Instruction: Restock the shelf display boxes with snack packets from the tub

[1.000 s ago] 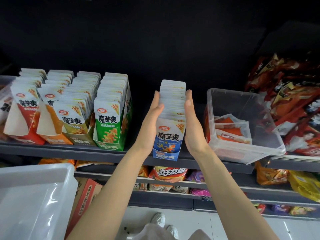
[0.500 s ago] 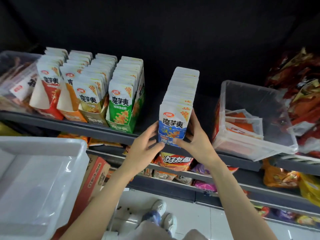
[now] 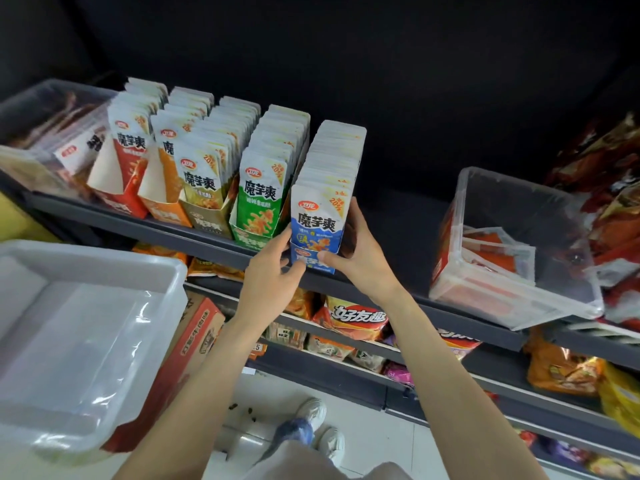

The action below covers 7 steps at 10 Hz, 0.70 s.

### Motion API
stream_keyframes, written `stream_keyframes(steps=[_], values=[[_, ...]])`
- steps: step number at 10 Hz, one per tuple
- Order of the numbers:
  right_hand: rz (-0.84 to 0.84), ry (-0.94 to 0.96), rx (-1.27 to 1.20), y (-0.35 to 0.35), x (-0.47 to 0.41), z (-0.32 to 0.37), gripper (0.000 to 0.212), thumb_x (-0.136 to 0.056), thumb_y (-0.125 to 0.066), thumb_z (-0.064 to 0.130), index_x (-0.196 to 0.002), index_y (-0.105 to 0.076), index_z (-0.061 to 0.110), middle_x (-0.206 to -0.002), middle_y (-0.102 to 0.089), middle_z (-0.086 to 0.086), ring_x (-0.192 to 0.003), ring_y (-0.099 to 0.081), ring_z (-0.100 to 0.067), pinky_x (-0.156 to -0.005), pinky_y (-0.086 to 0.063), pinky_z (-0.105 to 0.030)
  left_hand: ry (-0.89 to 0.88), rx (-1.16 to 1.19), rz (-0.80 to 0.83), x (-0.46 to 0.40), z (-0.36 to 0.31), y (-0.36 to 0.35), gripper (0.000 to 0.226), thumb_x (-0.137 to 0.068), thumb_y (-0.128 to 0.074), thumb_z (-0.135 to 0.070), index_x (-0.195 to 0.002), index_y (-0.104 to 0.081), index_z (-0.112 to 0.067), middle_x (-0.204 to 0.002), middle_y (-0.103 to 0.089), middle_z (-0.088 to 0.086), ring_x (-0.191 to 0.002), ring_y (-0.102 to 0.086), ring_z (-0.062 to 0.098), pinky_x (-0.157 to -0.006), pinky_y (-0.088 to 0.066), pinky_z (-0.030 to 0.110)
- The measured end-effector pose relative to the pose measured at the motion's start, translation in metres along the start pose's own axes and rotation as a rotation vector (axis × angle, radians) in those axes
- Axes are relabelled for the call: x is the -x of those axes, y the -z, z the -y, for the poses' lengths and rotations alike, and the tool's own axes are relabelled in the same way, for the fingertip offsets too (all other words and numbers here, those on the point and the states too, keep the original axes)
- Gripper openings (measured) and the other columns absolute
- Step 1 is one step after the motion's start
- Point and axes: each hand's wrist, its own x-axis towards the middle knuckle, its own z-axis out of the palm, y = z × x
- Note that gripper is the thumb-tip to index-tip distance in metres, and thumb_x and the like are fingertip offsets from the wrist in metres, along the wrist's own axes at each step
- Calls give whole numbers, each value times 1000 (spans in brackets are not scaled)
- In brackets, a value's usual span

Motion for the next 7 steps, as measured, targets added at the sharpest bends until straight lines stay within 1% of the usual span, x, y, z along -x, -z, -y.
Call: stream_keyframes(steps=[1,2,3,4,5,6,7], values=[[-6,6,-4,-4,-3,-1,96,-81,-72,5,-151,-9,24,-147,-41,2,-131,-44,-9,-99,-44,-21,21,7,14,-3,1,1,59,-94,-55,-14,-146,-32,-28,-139,-50,-5,-119,-54,11,-88,-40,13],[-10,7,-11,-6,-6,-3,96,-81,-72,5,-151,-8,25,-147,-40,3,-131,-44,-9,-99,-45,-22,29,12,39,-6,5,2,60,-94,-54,-16,-147,-30,-31,-140,-49,-7,-113,-50,-3,-79,-37,0],[-20,-4,-14,-8,-9,-3,96,-81,-72,6,-151,-9,26,-147,-39,4,-131,-44,-9,-98,-45,-23,35,31,54,-8,6,3,60,-94,-53,-16,-147,-30,-32,-141,-48,-10,-107,-43,-13,-78,-35,0],[-26,-4,-33,-9,-11,-3,96,-81,-72,4,-150,-10,25,-148,-38,3,-133,-42,-10,-100,-45,-25,66,115,71,-9,3,5,60,-93,-53,-13,-146,-31,-32,-139,-47,-14,-111,-44,-11,-93,-36,16],[-55,-10,-10,-10,-8,0,96,-78,-75,5,-150,-14,24,-149,-37,3,-135,-39,-11,-108,-41,-38,78,202,66,-8,-3,8,60,-93,-54,-10,-146,-32,-28,-129,-46,-19,-121,-43,-2,-96,-33,19],[-105,2,26,-9,-4,3,99,-77,-77,13,-152,-13,22,-151,-32,3,-137,-33,-8,-112,-35,-36,84,229,-8,-5,-6,17,57,-93,-55,-12,-144,-34,-23,-121,-50,-15,-115,-49,1,-95,-35,20],[-210,69,55,-11,11,19,91,-81,-74,17,-151,-15,21,-152,-27,4,-134,-28,0,-105,-30,-12,62,199,-106,4,0,27,44,-94,-55,-18,-135,-46,-29,-110,-61,-18,-99,-56,-6,-87,-38,18]])
